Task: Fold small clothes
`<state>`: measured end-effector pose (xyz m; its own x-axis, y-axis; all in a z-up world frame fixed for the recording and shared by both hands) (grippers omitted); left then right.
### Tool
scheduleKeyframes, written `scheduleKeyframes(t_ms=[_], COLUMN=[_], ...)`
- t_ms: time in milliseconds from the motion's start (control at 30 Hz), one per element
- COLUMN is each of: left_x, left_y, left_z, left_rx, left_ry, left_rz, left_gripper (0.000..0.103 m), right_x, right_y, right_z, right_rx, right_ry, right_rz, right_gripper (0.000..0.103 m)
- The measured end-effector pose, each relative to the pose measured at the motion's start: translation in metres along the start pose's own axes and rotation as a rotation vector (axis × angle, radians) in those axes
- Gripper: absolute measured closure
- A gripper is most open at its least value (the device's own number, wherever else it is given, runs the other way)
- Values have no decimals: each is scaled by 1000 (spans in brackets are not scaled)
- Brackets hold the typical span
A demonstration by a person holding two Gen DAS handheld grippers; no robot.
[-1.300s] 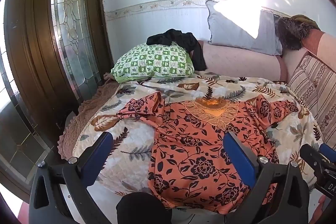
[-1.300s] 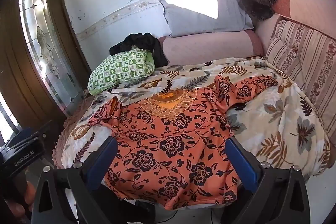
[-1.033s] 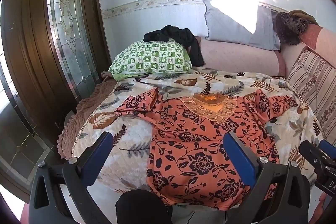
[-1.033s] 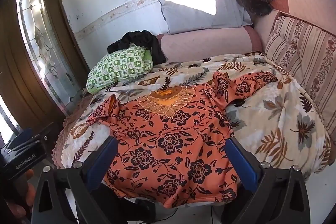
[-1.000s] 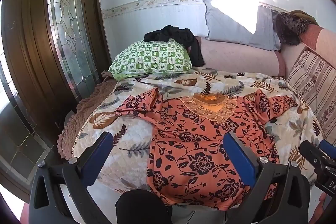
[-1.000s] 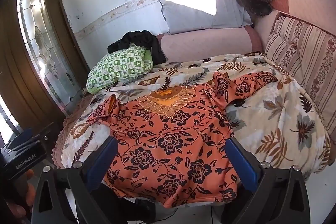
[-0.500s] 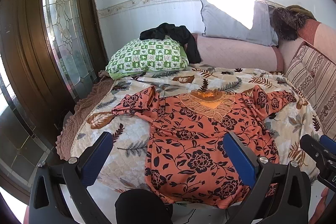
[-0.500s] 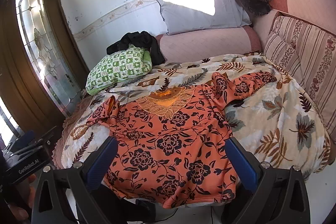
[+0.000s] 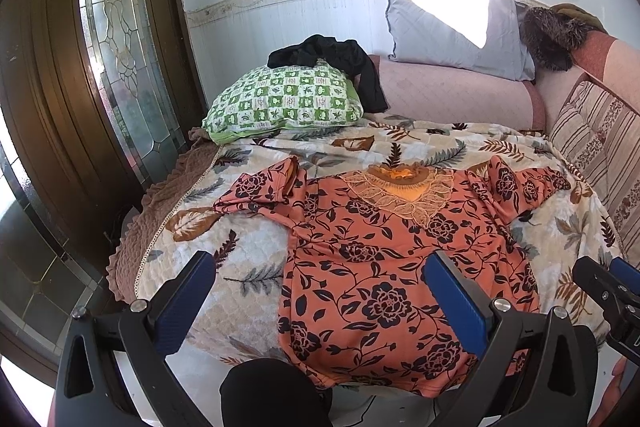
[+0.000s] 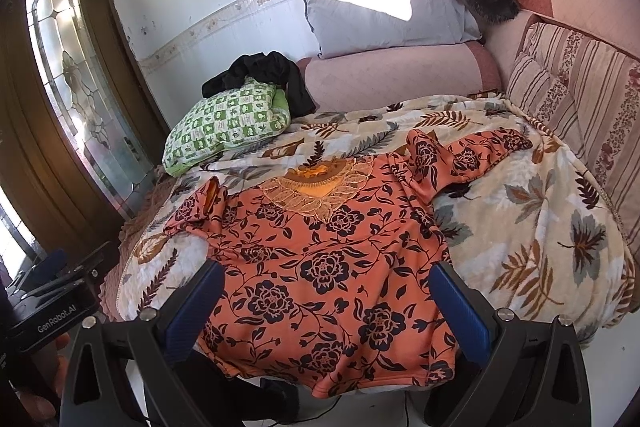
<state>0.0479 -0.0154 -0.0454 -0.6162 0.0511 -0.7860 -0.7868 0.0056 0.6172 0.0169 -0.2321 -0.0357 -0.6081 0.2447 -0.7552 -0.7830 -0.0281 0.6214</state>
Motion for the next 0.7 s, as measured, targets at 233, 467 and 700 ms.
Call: scheduleKeyframes(t_ms=[233,467,700], left_x=[1,1,1], left_y=[-9,-21,-31], left_z=[-2,-3,-5], left_rx=[-3,-14,-17], left_ry=[-7,-8,-10], left_rz=[17,36,56], left_gripper=[0,0,0], right_x=[1,1,3], right_y=[-10,-23,-33], right_z=[-3,-9,-13], right_rx=[-4,-5,-5], right_ry=[-7,-22,-36], right_rz=[19,39,60], right_gripper=[0,0,0])
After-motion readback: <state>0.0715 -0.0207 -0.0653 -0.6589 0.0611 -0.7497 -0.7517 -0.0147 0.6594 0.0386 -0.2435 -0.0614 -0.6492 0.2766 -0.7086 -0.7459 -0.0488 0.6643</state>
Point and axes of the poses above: each gripper's, at about its wrist camera, not at the fingertips, and y roughly against the way its jaws point, z to its left, x to its underside, the point moved 4 cm from there along -y, roughly the way its jaws point, and after that the axes turned 5 degrees about y, right-handed, at the moved point
